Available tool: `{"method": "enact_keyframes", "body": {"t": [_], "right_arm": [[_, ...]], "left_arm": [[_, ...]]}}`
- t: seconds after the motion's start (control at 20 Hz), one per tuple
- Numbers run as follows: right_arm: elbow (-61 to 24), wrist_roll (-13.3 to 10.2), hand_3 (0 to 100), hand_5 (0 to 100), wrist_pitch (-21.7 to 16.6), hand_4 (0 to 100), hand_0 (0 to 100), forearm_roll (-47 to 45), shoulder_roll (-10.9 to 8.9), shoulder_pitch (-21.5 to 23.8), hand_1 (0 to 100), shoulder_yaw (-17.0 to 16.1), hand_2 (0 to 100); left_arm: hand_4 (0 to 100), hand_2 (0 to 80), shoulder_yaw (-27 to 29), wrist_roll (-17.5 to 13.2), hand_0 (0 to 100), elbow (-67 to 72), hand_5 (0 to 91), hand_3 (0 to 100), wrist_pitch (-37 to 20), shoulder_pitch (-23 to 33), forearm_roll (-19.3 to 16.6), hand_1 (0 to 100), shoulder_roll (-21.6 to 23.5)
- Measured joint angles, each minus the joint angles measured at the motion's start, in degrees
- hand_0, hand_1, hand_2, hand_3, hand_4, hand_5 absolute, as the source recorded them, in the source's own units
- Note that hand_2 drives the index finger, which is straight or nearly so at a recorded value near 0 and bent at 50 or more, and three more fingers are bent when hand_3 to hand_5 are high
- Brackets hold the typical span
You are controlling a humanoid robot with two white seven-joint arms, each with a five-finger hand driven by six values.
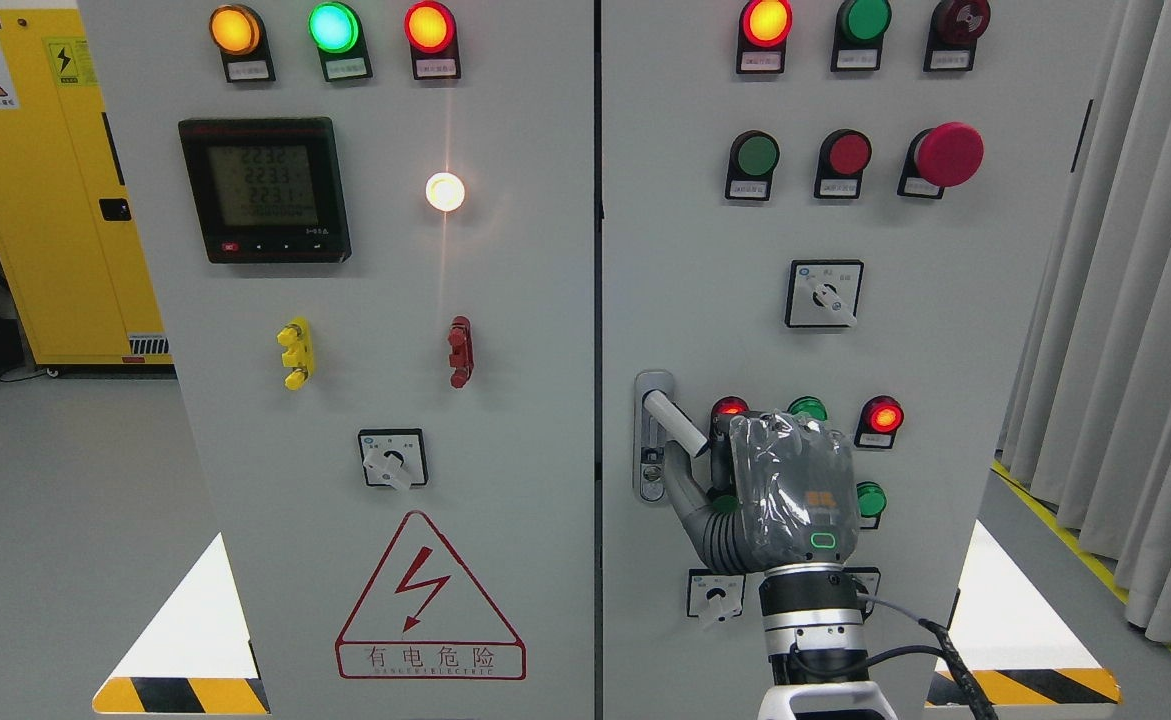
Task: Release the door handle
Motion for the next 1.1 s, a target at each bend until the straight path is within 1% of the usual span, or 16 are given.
{"method": "enact_keyframes", "body": {"t": [1.1], "right_arm": [[-0.73,0.37,100,99,0.0,99,51,0.0,-0.11,-0.23,48,-0.48,91]], "left_arm": [[0,0.0,-0.01,0.0,12,0.0,0.0,0,0.0,0.0,0.0,56,0.0]]}}
